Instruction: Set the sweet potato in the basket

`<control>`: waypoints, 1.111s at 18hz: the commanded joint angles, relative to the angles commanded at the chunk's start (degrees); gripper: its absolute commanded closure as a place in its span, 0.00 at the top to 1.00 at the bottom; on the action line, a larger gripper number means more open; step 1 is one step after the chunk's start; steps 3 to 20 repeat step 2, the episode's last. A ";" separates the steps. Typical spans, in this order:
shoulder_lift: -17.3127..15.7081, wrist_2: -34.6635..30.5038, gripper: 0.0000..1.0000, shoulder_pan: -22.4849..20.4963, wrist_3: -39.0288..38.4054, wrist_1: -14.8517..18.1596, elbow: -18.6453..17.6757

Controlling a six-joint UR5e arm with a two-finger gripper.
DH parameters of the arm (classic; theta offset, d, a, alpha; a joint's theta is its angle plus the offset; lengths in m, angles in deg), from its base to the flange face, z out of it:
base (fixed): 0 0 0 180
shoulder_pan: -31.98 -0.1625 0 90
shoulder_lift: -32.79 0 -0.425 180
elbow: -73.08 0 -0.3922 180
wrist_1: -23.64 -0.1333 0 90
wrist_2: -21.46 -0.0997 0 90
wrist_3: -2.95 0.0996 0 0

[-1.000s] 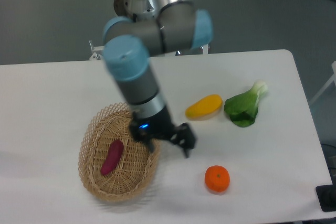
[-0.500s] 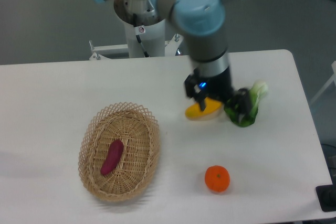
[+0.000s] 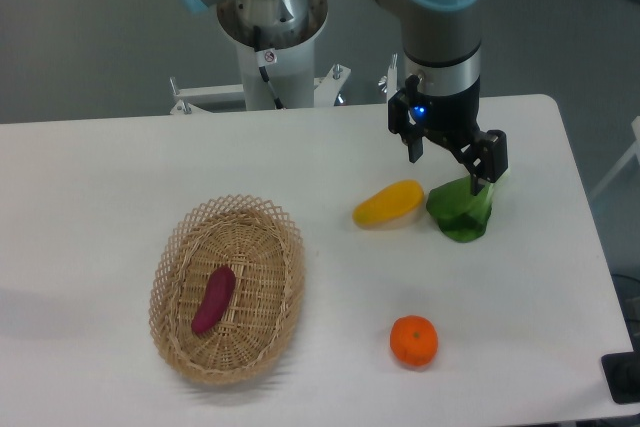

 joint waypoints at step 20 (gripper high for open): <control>0.00 0.89 1.00 -0.35 -0.35 0.00 -0.09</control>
